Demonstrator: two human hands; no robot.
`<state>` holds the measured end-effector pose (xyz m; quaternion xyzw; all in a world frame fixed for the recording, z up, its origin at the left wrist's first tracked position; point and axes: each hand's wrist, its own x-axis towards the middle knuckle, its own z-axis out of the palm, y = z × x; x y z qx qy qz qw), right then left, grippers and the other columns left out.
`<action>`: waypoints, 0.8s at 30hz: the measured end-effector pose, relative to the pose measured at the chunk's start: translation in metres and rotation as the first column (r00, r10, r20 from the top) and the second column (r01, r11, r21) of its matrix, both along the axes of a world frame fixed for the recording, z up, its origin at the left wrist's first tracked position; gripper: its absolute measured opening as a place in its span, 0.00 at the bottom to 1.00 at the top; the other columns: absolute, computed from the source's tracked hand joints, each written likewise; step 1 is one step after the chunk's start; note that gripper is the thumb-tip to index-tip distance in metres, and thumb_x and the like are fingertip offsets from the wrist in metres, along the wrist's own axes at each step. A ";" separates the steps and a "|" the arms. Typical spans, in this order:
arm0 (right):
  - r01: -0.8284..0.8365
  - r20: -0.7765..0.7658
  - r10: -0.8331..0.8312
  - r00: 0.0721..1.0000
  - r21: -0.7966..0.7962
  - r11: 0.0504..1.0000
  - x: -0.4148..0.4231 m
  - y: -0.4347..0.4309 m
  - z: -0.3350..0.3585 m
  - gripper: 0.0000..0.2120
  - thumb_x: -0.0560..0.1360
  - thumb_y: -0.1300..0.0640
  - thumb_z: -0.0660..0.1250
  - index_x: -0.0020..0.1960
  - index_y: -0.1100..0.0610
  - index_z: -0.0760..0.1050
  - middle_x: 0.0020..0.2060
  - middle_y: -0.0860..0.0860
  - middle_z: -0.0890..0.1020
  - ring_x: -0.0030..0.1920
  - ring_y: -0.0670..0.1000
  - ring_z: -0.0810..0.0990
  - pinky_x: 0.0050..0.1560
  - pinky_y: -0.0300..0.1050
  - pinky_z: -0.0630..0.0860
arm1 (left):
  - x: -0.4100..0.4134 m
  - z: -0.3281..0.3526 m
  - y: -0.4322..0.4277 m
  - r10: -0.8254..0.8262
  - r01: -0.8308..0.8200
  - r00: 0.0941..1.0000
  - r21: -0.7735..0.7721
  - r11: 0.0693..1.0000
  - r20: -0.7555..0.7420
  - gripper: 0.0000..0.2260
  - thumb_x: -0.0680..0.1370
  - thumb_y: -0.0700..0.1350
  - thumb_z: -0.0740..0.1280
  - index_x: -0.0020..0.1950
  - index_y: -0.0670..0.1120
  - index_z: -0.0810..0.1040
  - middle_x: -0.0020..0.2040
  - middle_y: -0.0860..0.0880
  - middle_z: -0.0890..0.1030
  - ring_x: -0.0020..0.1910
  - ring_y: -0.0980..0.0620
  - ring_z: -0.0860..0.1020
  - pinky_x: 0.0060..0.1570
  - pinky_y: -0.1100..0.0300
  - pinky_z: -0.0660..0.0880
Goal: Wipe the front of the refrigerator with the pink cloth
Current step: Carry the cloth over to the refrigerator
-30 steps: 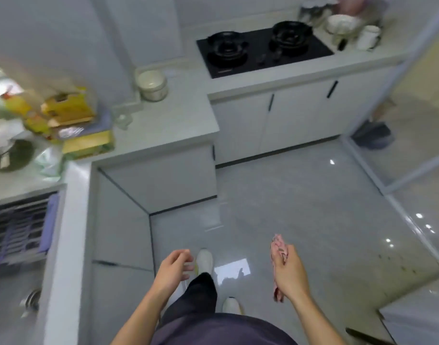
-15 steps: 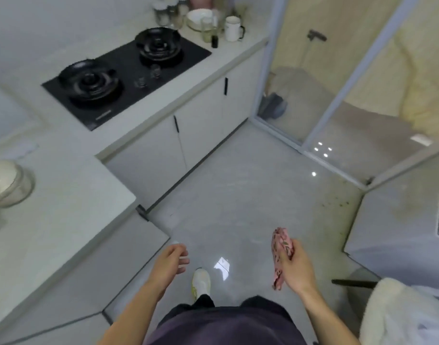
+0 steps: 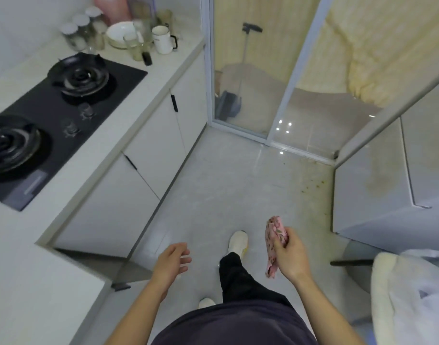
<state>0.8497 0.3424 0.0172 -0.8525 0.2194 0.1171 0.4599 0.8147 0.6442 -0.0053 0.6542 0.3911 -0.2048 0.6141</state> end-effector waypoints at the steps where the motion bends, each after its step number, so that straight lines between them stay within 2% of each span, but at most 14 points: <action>1: 0.008 0.000 -0.008 1.000 0.013 1.000 0.014 0.000 -0.001 0.08 0.84 0.53 0.66 0.48 0.55 0.75 0.40 0.54 0.83 0.41 0.54 0.82 0.41 0.49 0.76 | 0.017 0.001 -0.001 -0.006 0.006 1.000 0.006 1.000 0.006 0.08 0.85 0.46 0.65 0.58 0.44 0.81 0.57 0.42 0.84 0.55 0.43 0.84 0.58 0.48 0.81; 6: 0.020 0.023 -0.021 1.000 0.036 0.999 0.097 -0.008 -0.005 0.10 0.84 0.49 0.67 0.47 0.53 0.75 0.39 0.53 0.83 0.41 0.55 0.82 0.42 0.50 0.78 | 0.108 0.007 -0.012 -0.056 0.056 0.998 0.018 0.998 0.030 0.08 0.85 0.47 0.65 0.58 0.45 0.80 0.57 0.43 0.84 0.55 0.44 0.84 0.57 0.50 0.81; 10: 0.017 0.021 -0.017 1.000 0.036 0.999 0.161 -0.026 0.001 0.07 0.84 0.52 0.66 0.49 0.53 0.75 0.41 0.53 0.83 0.43 0.54 0.83 0.43 0.51 0.78 | 0.186 0.018 -0.034 -0.097 0.095 0.994 0.036 0.995 0.051 0.08 0.84 0.46 0.65 0.59 0.45 0.81 0.57 0.42 0.84 0.56 0.44 0.84 0.57 0.50 0.81; 14: 0.024 0.028 -0.024 0.999 0.007 1.000 0.214 -0.047 0.004 0.07 0.84 0.53 0.66 0.49 0.54 0.75 0.40 0.55 0.82 0.42 0.57 0.82 0.44 0.55 0.79 | 0.250 0.029 -0.068 -0.148 0.141 0.983 0.067 0.988 0.107 0.08 0.85 0.45 0.64 0.60 0.45 0.80 0.56 0.43 0.83 0.55 0.45 0.84 0.53 0.55 0.81; 21: 0.160 0.022 -0.161 0.987 0.033 0.986 0.283 -0.078 0.008 0.08 0.85 0.51 0.66 0.48 0.53 0.75 0.41 0.54 0.83 0.42 0.55 0.83 0.45 0.56 0.80 | 0.341 0.030 -0.113 -0.249 0.245 0.962 0.049 0.968 0.111 0.06 0.85 0.44 0.64 0.59 0.46 0.80 0.56 0.42 0.83 0.54 0.45 0.83 0.52 0.54 0.81; 24: 0.230 0.004 -0.230 0.973 0.040 0.972 0.309 -0.089 0.005 0.09 0.84 0.53 0.66 0.48 0.55 0.75 0.39 0.56 0.82 0.38 0.53 0.80 0.44 0.55 0.79 | 0.384 0.026 -0.121 -0.296 0.294 0.952 0.040 0.955 0.078 0.07 0.85 0.44 0.64 0.60 0.45 0.80 0.56 0.43 0.83 0.54 0.46 0.84 0.51 0.56 0.80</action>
